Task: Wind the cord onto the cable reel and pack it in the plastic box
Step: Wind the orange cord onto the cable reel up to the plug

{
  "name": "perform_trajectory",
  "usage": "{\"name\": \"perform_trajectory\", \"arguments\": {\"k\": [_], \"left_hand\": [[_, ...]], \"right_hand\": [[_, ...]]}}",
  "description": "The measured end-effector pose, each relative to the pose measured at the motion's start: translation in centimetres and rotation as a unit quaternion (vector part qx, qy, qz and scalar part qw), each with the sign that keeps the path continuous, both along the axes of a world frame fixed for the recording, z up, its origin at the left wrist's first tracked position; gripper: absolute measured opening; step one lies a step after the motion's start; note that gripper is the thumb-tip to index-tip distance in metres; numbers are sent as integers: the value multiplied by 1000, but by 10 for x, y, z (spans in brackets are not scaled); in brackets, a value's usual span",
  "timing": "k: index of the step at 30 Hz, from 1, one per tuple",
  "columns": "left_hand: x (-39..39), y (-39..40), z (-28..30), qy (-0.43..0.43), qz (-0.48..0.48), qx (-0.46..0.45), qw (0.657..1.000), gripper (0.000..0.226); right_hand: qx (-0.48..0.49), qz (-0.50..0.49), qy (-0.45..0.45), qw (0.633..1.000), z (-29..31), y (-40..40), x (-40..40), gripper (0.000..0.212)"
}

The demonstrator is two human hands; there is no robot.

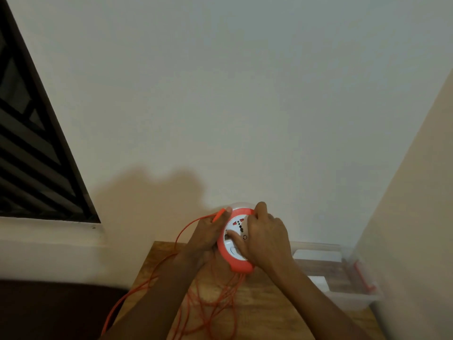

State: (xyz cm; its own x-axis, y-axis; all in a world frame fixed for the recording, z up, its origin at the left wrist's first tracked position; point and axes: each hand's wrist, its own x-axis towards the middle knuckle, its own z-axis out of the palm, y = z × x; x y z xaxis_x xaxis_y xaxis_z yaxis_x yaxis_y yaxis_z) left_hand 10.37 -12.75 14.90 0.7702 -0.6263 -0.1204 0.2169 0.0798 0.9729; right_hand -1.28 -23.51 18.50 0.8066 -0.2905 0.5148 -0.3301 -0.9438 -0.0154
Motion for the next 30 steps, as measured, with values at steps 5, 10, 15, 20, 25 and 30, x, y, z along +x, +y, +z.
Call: {"name": "perform_trajectory", "arguments": {"k": [5,10,15,20,25,30], "left_hand": [[-4,3,1,-4,-15,35,999,51],[-4,9,2,29,-18,6,999,58],[-4,14,5,18,-61,19,998,61],[-6,15,1,13,-91,27,995,59],[-13,18,1,18,-119,33,992,49],[-20,22,-3,37,-92,19,995,55]], "right_hand": [[-1,-10,17,1000,-2,1,-7,50],[-22,138,28,990,-6,7,-29,27],[-73,187,174,964,-6,6,-43,66],[-104,175,206,957,-6,9,-45,74],[-120,127,171,970,-7,18,-41,83],[-55,121,104,986,-9,19,-42,62]]}}
